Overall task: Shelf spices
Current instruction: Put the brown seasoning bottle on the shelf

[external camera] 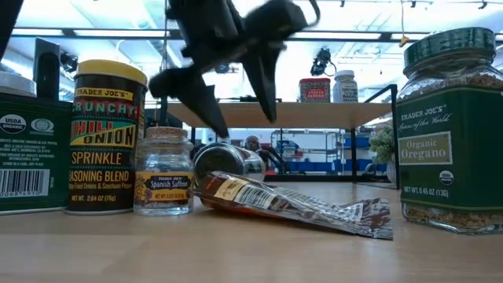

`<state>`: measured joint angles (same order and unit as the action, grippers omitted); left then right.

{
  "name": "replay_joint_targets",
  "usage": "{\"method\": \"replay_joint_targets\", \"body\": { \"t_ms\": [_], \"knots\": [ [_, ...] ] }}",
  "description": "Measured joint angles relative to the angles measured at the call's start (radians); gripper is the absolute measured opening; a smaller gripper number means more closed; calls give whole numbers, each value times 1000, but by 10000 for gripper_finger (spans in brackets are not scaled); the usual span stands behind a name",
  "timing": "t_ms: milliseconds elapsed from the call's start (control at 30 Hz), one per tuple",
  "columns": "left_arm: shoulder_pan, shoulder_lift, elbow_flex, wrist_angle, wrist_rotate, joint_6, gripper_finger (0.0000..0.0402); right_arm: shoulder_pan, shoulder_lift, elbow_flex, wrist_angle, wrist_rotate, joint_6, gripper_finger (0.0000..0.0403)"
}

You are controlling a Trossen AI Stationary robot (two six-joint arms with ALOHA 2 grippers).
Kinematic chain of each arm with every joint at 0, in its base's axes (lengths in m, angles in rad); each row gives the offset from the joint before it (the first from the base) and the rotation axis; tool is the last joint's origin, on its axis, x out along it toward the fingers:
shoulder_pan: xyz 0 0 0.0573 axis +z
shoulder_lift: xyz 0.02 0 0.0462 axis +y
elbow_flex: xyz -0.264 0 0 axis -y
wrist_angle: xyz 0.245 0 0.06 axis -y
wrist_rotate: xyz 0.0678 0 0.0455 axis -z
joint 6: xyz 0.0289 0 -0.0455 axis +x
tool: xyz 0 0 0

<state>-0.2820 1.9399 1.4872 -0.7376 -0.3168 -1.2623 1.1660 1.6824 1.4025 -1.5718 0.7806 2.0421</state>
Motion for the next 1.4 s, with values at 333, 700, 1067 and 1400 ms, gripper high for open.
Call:
{"method": "replay_joint_targets", "body": {
  "t_ms": [333,700,1067,1400],
  "knots": [
    [58,84,1,7,41,-77,323,27,0,-56,0,-72,-35,118],
    [114,110,1,43,68,-17,323,46,0,-73,59,-101,-19,118],
    [112,115,-2,84,47,8,260,77,1,-73,143,-102,-26,118],
    [84,115,28,181,-75,115,260,82,1,-73,131,-96,-26,118]
  ]
}}
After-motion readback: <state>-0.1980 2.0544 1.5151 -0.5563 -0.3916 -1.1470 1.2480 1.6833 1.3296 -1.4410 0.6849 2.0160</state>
